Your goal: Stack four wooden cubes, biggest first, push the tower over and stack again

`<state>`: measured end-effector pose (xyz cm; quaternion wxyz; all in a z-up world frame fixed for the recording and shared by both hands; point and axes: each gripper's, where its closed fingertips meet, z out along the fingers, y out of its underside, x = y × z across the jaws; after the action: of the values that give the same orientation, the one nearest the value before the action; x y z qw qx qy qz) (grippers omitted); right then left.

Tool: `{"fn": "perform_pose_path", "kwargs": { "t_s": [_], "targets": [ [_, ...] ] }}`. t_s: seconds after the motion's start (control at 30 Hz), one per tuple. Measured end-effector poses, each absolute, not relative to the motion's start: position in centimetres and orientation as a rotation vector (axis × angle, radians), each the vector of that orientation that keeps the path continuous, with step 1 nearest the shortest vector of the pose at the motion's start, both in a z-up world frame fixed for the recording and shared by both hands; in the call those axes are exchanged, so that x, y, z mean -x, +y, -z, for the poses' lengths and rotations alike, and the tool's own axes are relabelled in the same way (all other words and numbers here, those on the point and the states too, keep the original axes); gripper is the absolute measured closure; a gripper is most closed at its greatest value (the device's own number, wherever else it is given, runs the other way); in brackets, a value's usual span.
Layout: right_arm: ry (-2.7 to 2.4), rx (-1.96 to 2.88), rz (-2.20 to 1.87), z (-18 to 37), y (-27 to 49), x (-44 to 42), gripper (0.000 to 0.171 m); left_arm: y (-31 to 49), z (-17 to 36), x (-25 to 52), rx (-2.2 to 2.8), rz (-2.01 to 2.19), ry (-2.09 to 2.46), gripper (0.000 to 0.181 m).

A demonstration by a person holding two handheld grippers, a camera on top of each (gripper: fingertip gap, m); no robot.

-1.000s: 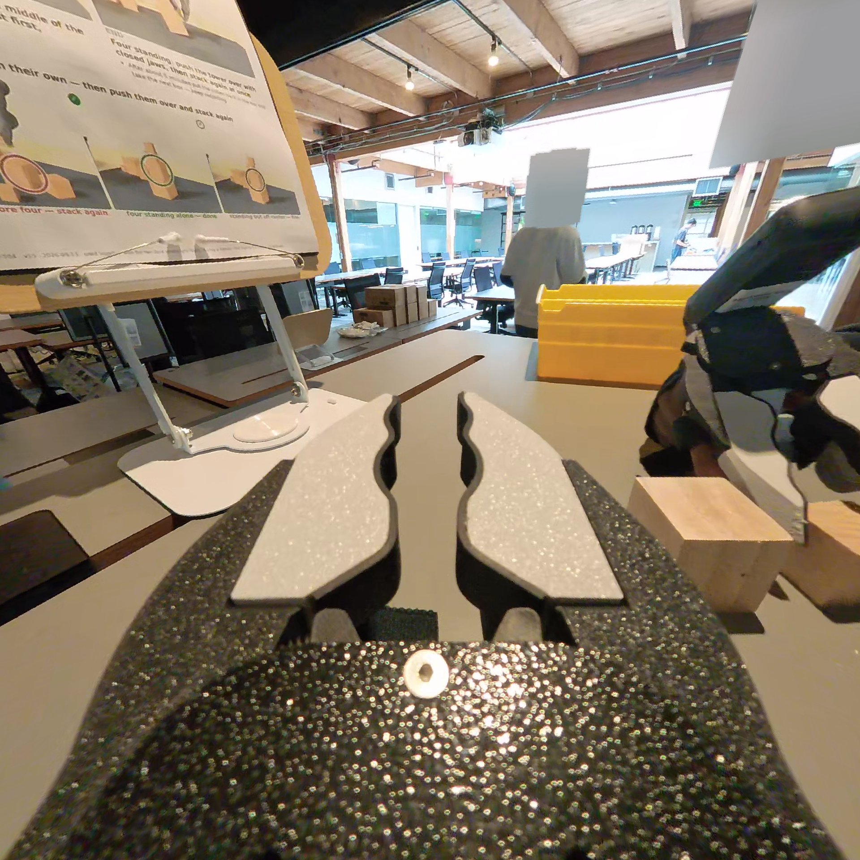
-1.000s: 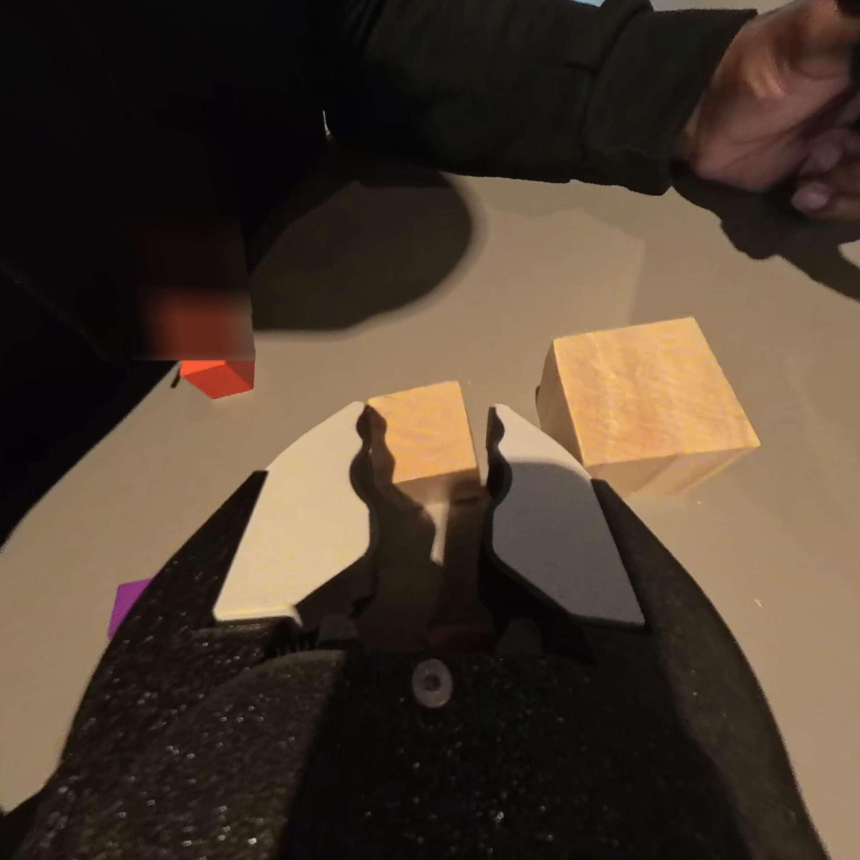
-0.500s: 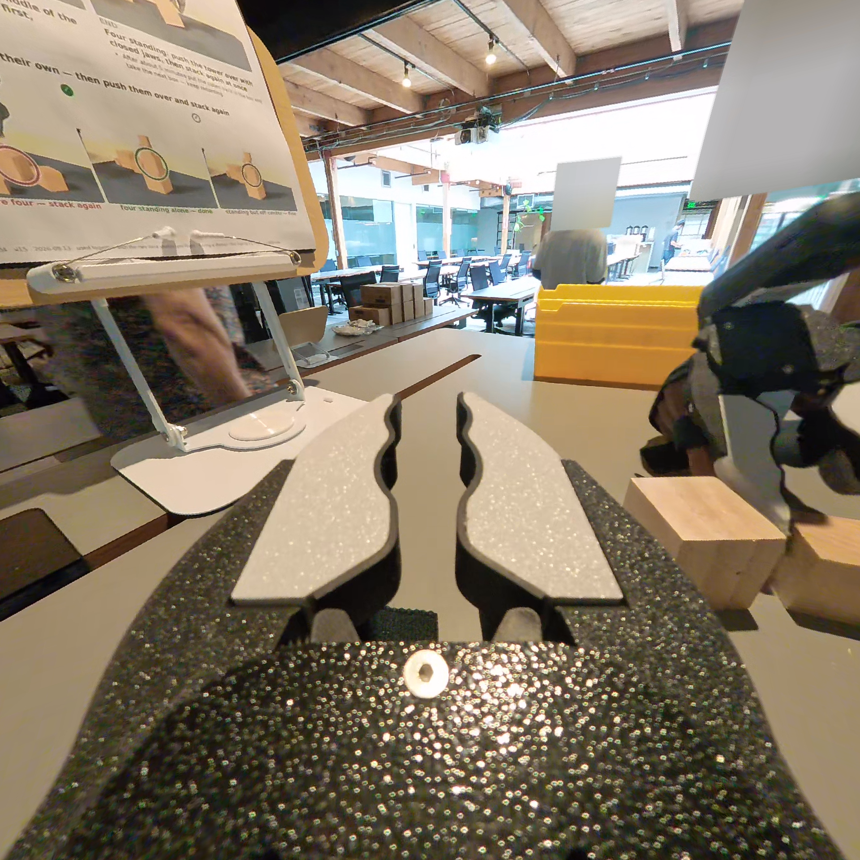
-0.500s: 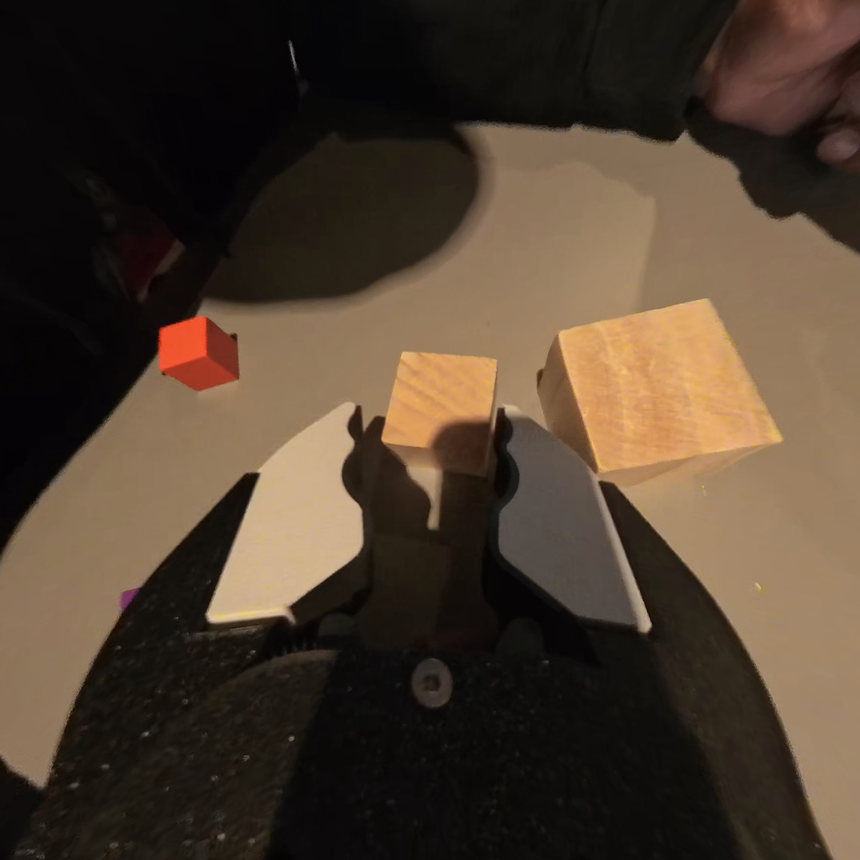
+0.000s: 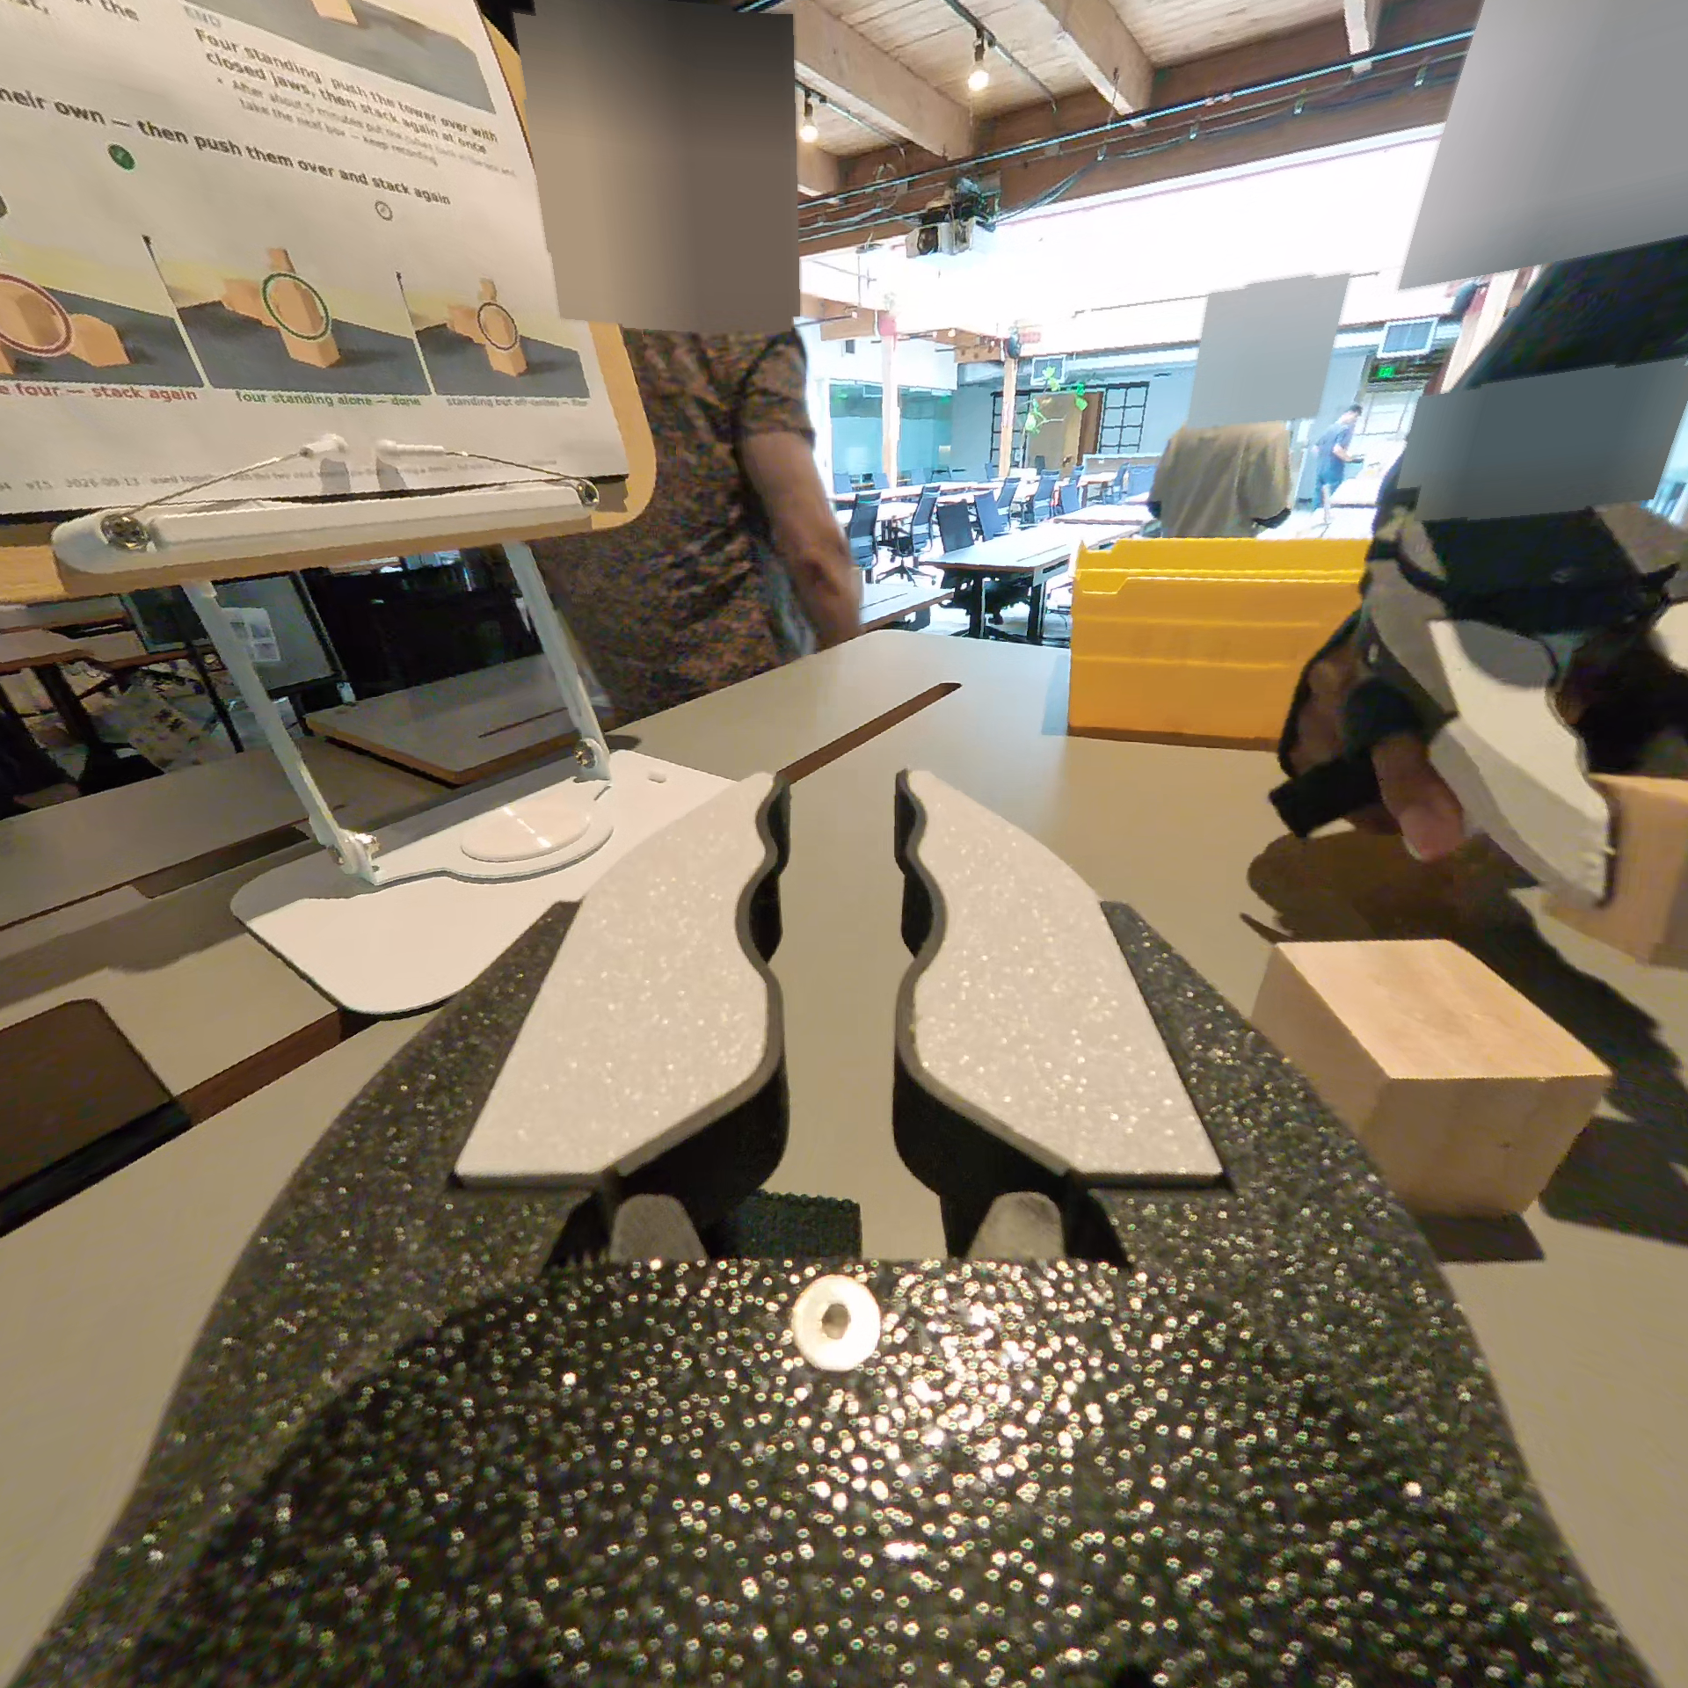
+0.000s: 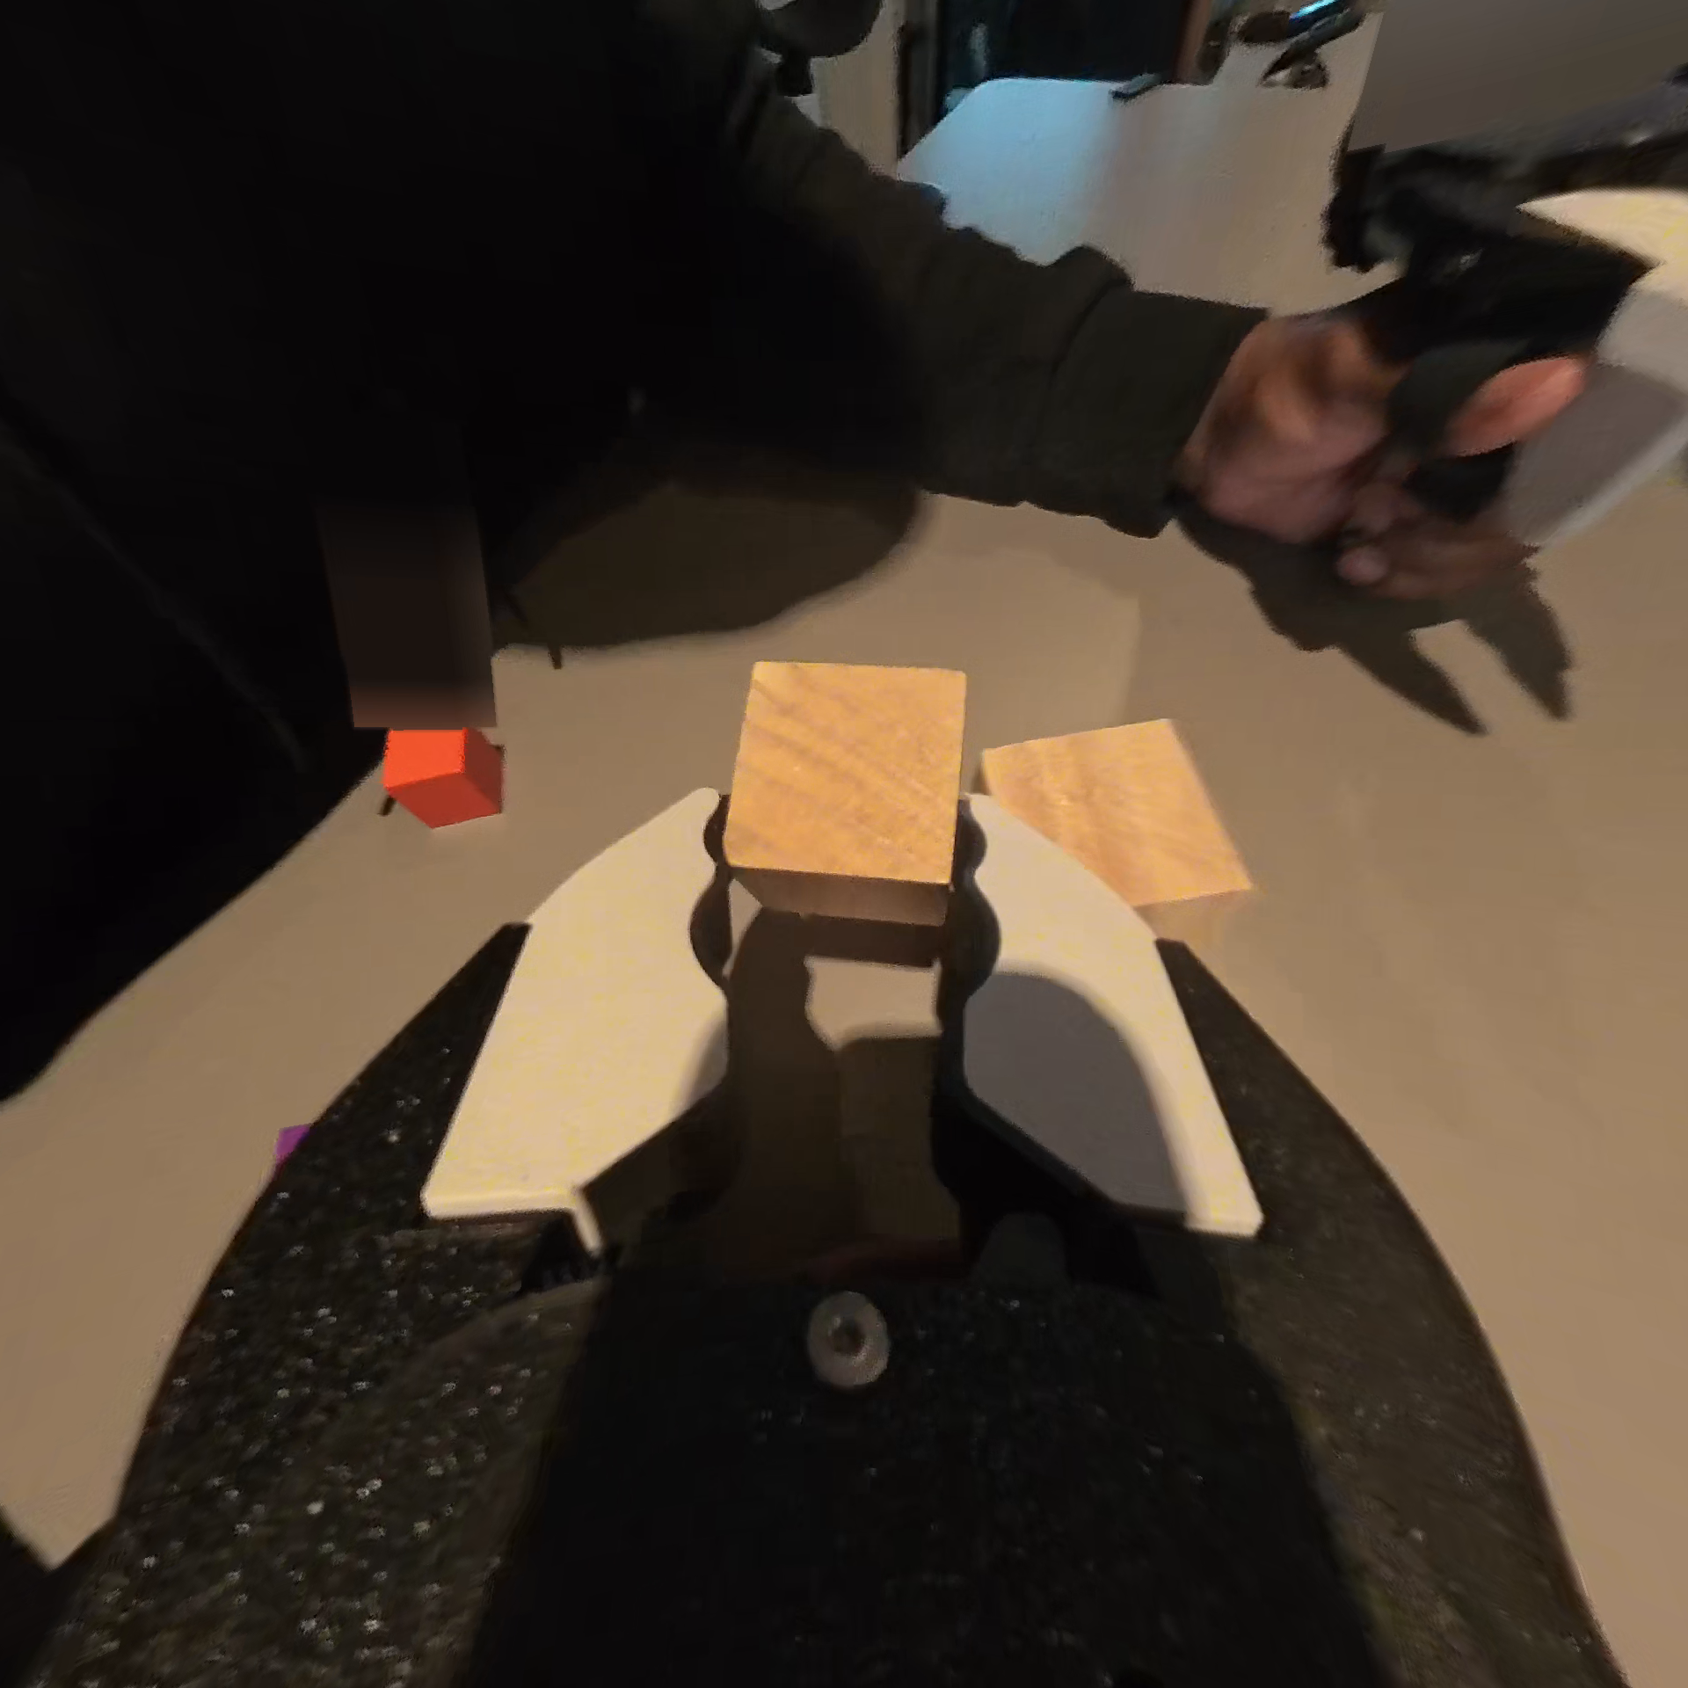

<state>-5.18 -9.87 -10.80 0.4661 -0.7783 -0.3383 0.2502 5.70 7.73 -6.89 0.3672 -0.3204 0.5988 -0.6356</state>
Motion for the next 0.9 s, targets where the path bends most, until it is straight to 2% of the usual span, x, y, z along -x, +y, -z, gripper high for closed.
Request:
{"fn": "perform_pose_path", "kwargs": {
  "t_s": [0.23, 0.43, 0.9],
  "targets": [
    [-0.891, 2.057, -0.495, 10.3, -8.6, 2.7, 0.125, 8.5, 6.0, -5.6, 0.807, 1.594, 1.409, 0.161],
    [-0.993, 2.144, -0.546, 11.1, -6.4, 1.3, 0.125, 7.9, 6.3, -5.6, 0.781, 1.584, 1.451, 0.162],
    [-1.063, 2.123, -0.605, 12.1, -5.2, 2.3, 0.125, 7.6, 6.3, -6.1, 0.776, 1.621, 1.473, 0.163]
  ]
}}
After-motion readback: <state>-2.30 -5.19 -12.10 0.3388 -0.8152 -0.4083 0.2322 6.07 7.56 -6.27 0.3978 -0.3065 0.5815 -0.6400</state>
